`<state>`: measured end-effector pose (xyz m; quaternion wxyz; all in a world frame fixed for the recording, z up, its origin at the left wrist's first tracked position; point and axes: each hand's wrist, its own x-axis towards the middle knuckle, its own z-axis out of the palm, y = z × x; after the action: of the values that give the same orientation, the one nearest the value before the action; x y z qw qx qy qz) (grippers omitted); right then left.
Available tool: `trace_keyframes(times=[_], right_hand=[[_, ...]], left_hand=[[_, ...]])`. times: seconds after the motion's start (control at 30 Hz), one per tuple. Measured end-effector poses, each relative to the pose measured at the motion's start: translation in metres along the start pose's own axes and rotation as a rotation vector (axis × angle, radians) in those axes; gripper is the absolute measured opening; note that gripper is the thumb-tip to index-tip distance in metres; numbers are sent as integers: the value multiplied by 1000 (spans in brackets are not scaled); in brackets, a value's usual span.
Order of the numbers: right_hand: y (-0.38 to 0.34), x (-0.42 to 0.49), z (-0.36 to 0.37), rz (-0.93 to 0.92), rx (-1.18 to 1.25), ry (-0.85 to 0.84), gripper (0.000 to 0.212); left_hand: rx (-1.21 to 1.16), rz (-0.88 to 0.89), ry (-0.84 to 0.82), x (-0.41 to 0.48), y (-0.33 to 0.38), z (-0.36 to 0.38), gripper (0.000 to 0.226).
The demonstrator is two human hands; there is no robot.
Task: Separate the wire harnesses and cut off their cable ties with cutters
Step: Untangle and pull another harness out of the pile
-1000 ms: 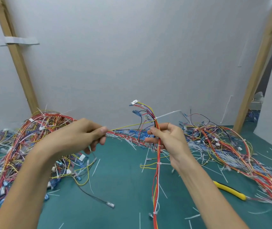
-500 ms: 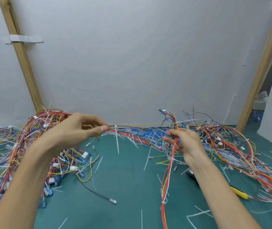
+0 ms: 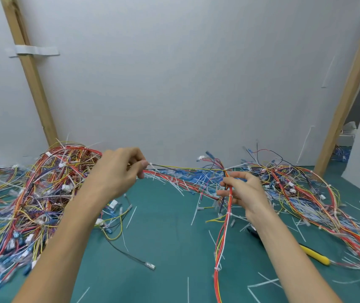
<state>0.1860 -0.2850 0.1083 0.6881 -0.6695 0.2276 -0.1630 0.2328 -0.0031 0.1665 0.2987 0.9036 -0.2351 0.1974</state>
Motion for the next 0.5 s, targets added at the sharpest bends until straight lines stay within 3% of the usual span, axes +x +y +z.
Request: trace_keyframes(times=[0.07,0.13,0.2,0.27,0.33,0.43,0.5], right_hand=[[1,-2,-1,-92,-386,78,34],[-4,-10,0,-328,-774,177,43],[-19,-26,9,-663,-717,103,49],[-34,-46,26,-872,-573,-111,52],[-37,-60,44,-936,-535,-241,44],[-31,-67,57,-974,-443,-199,15],[-28,-64,55,-967,-425,-165,9]], left_hand=[[9,19,15,0,4,4,22],[0,40,34,0,10,7,19],[-7,59,40,0,17,8,16],[-28,93,24,-2,26,8,15],[-67,136,6,-4,35,7,16],[-105,156,-52,-7,40,1,17],[-140,123,-123,-6,38,-3,21]])
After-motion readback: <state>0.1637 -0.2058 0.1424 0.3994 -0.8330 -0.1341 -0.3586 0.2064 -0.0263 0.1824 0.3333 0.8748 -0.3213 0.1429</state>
